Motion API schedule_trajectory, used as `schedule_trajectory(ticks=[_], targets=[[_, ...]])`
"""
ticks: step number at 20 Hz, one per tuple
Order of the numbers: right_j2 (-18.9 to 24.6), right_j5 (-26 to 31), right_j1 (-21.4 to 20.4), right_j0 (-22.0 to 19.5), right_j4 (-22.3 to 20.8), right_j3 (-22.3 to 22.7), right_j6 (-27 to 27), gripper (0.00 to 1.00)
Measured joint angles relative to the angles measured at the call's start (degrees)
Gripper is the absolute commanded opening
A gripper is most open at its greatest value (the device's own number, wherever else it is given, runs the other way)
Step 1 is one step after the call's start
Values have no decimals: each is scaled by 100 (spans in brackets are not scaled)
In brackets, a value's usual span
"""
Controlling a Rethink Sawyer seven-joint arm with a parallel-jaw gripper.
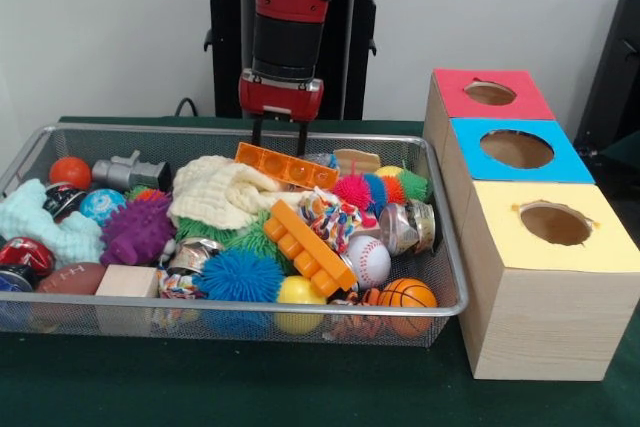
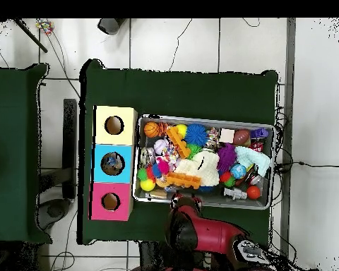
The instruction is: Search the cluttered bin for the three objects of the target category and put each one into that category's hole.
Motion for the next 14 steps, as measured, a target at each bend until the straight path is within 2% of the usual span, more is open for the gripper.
schedule_trajectory(ticks=[4, 7, 14], targets=[[-1, 0, 1, 158, 206, 1, 0, 100], [-5, 1, 4, 458, 560, 5, 0, 100], [-123, -2, 8, 805, 1205, 65, 1, 100]])
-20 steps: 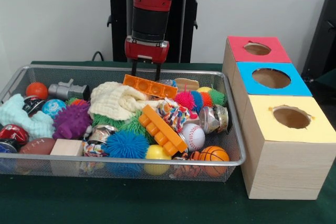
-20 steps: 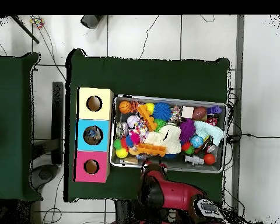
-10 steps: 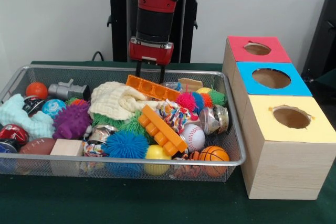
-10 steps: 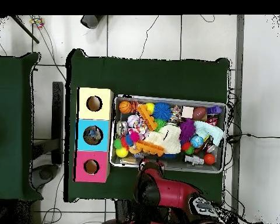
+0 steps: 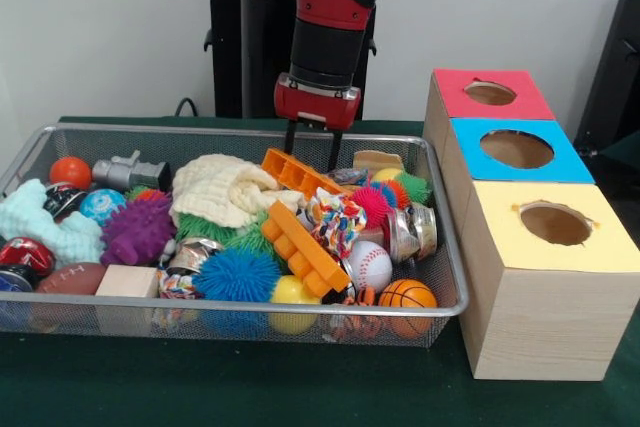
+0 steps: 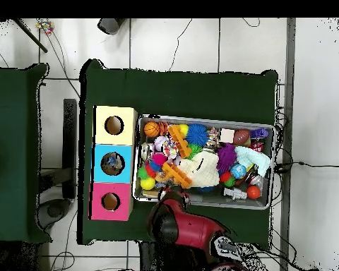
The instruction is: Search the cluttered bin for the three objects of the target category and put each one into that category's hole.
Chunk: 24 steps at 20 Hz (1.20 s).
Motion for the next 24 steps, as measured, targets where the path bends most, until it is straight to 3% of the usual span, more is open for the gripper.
schedule_trajectory(ticks=[7, 16, 24], targets=[[-12, -197, 35, 45, 359, 153, 32, 100], [-11, -758, 152, 28, 451, 339, 139, 100], [-8, -881, 166, 30, 825, 576, 684, 100]])
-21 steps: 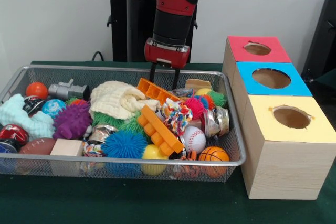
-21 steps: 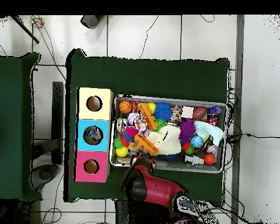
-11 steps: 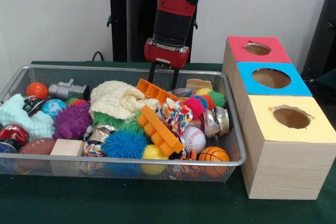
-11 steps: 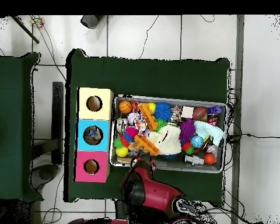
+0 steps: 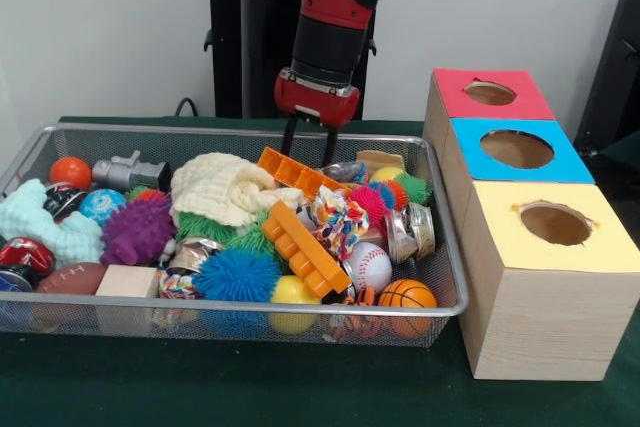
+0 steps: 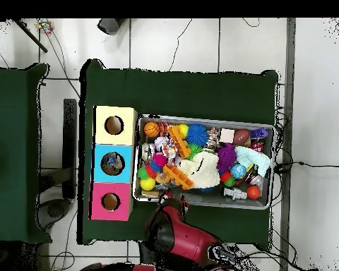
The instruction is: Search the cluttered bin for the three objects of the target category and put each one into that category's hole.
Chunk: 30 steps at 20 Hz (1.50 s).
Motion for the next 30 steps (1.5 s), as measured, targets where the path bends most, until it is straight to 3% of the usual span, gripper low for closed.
schedule_trajectory(ticks=[5, 9, 17, 20, 23, 30], targets=[[17, -183, -9, -155, 277, 99, 499, 100], [39, -351, -9, -503, 412, 157, 942, 100], [69, -737, -62, -1146, 414, 285, 1532, 100], [50, -733, -278, -1270, 416, 443, 1605, 100], [-10, -657, -487, -1179, 458, 605, 1605, 100], [-208, 58, -1031, -341, 1034, 1019, 1605, 100]])
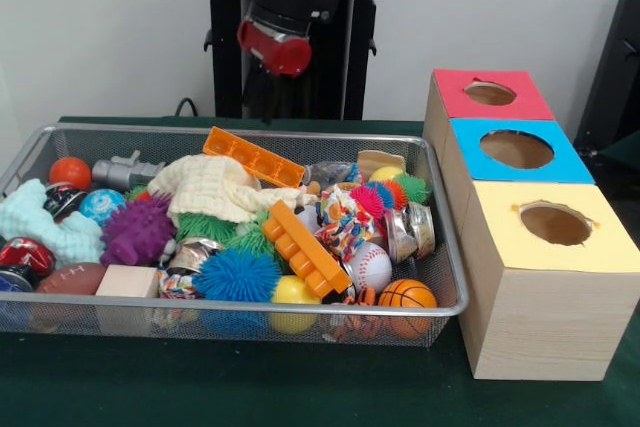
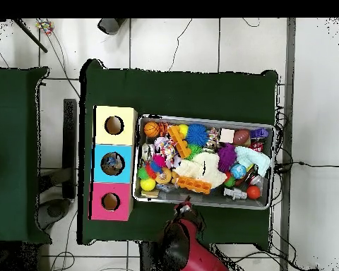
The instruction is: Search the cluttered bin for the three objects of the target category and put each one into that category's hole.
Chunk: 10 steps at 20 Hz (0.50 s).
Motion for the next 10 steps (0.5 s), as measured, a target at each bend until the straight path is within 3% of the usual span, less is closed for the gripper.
schedule_trajectory(ticks=[4, 10], targets=[[-34, 539, -259, 687, 493, 86, 1, 100], [-26, 607, -350, 830, 554, 92, 1, 100]])
